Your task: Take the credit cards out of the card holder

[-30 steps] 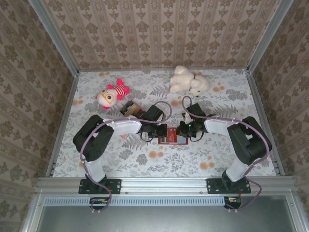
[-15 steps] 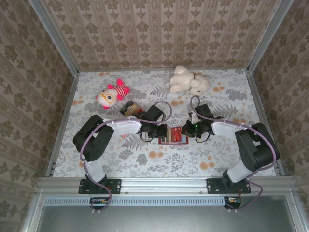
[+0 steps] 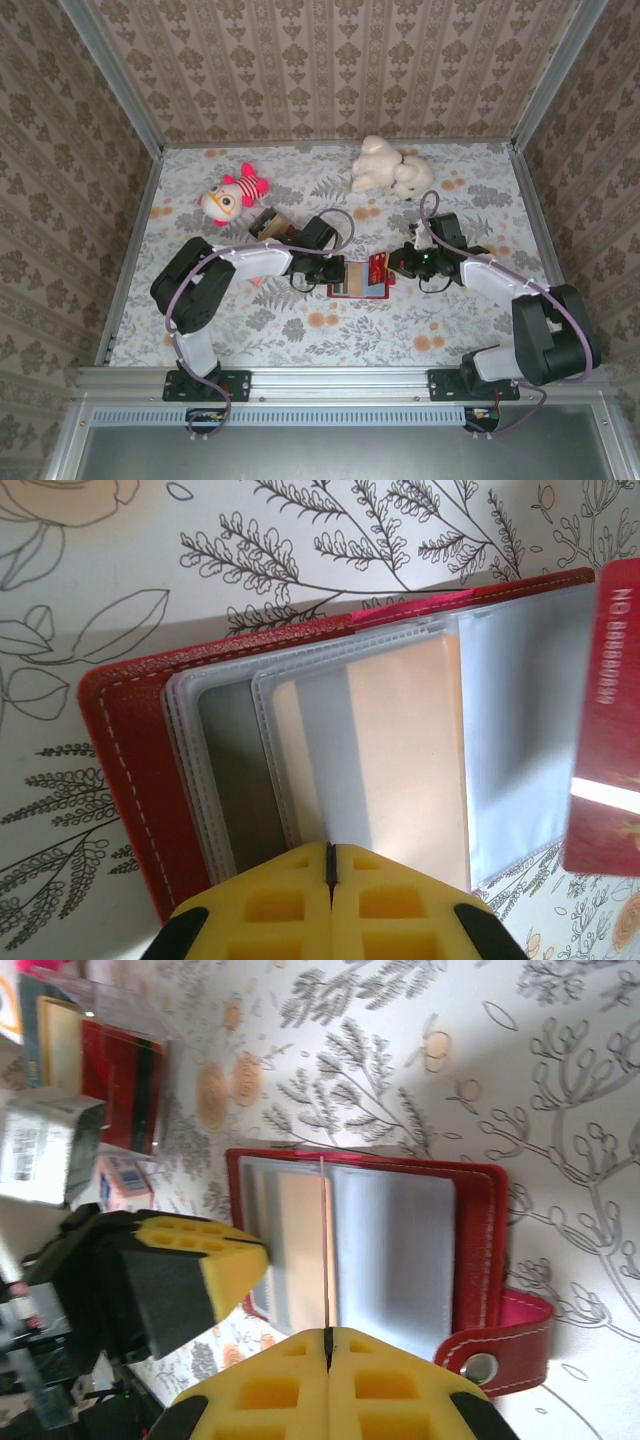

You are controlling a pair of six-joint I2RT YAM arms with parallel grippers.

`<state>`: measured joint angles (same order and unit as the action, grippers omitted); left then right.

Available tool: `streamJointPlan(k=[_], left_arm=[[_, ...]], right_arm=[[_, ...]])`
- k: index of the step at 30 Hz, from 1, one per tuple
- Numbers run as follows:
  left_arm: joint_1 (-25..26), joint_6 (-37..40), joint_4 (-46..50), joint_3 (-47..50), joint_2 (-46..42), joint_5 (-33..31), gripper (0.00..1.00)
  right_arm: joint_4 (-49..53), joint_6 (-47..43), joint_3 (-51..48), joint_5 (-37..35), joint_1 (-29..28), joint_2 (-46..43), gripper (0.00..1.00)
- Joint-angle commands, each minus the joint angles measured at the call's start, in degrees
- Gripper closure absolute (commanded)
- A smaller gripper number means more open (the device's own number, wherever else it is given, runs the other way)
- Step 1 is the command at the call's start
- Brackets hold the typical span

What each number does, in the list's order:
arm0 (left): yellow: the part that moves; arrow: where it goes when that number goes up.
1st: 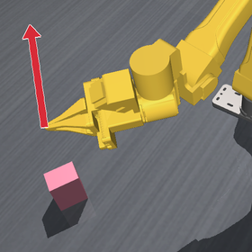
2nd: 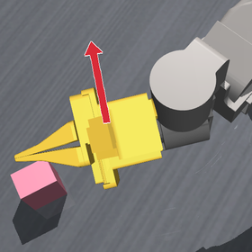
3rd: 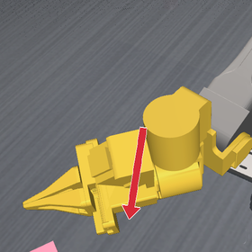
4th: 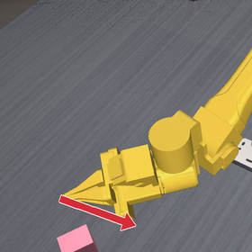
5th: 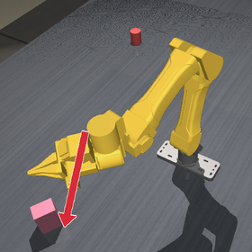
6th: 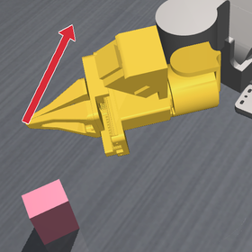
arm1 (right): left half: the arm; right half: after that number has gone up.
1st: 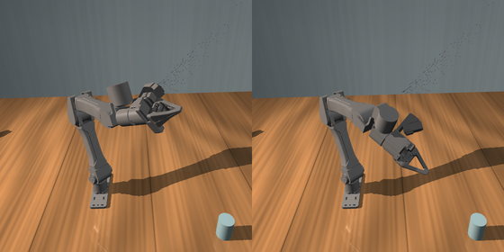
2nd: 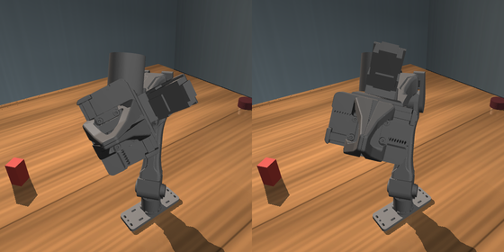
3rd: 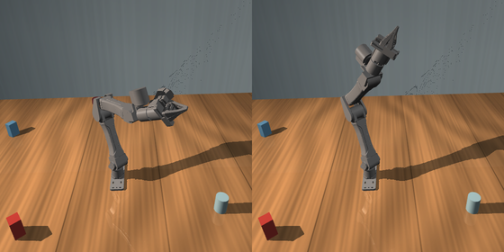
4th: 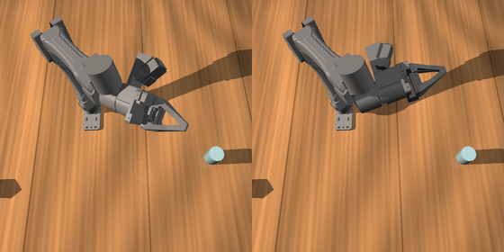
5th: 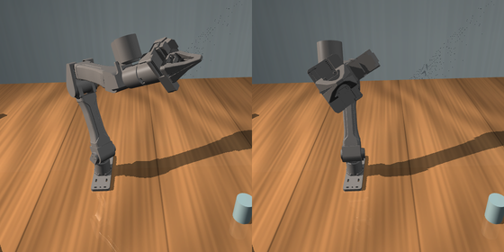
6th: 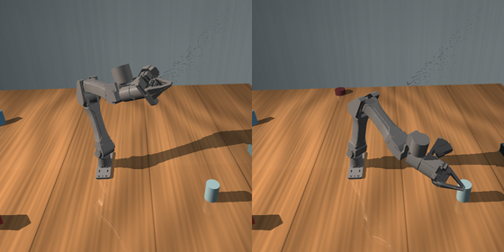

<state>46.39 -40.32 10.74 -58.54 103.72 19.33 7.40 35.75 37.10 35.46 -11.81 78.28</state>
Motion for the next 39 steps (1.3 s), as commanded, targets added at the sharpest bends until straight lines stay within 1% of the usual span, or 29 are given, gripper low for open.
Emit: streamJointPlan(k=[1, 4, 7, 12, 14, 17, 19, 25, 27, 31, 33, 38, 39], left_arm=[[-0.62, -0.85, 0.34, -1.26, -3.07, 0.94, 0.86], [-1.06, -1.55, -0.34, -1.12, -5.59, 1.40, 0.74], [-1.84, -2.70, -1.69, -0.09, -9.16, 2.00, 0.66], [-3.87, -6.59, -6.95, 3.98, -14.71, 4.85, 0.50], [-4.59, -9.06, -10.67, 6.02, -16.06, 7.25, 0.46], [-5.03, -12.35, -16.13, 7.75, -16.49, 11.03, 0.42], [-5.05, -13.64, -18.65, 7.92, -16.18, 13.15, 0.41], [-5.73, -18.76, -27.31, 8.39, -15.23, 17.13, 0.41], [-6.18, -20.45, -29.83, 8.10, -15.09, 20.06, 0.41], [-6.49, -21.08, -30.80, 7.33, -15.53, 21.23, 0.43], [-6.58, -21.11, -31.44, 7.41, -15.68, 21.47, 0.47], [-7.18, -22.94, -36.76, 9.32, -16.52, 22.83, 0.72], [-7.19, -22.90, -37.10, 9.52, -16.69, 23.02, 0.76]], right_arm=[[-1.84, 0.55, -0.97, 4.63, 0.25, -1.64, 1.00], [-4.75, 2.48, -1.41, 6.72, 0.22, -1.84, 1.00], [-8.10, 4.57, -1.82, 9.00, 0.24, -1.76, 1.00], [-17.20, 10.51, -3.15, 13.35, 0.18, -1.40, 1.00], [-21.39, 13.48, -3.79, 14.70, -0.01, -1.45, 1.00], [-26.71, 17.32, -4.14, 16.26, -0.56, -1.75, 1.00], [-29.32, 19.42, -4.23, 17.02, -0.90, -2.15, 1.00], [-32.74, 22.68, -3.88, 17.78, -1.63, -3.79, 1.00], [-32.80, 22.95, -3.73, 17.88, -1.84, -4.31, 1.00], [-33.05, 23.35, -3.62, 17.97, -2.03, -5.06, 1.00], [-32.95, 23.39, -3.53, 17.83, -2.00, -5.24, 1.00], [-32.72, 23.30, -3.59, 17.71, -2.03, -5.23, 1.00], [-32.71, 23.16, -3.58, 17.71, -2.01, -5.11, 1.00]])
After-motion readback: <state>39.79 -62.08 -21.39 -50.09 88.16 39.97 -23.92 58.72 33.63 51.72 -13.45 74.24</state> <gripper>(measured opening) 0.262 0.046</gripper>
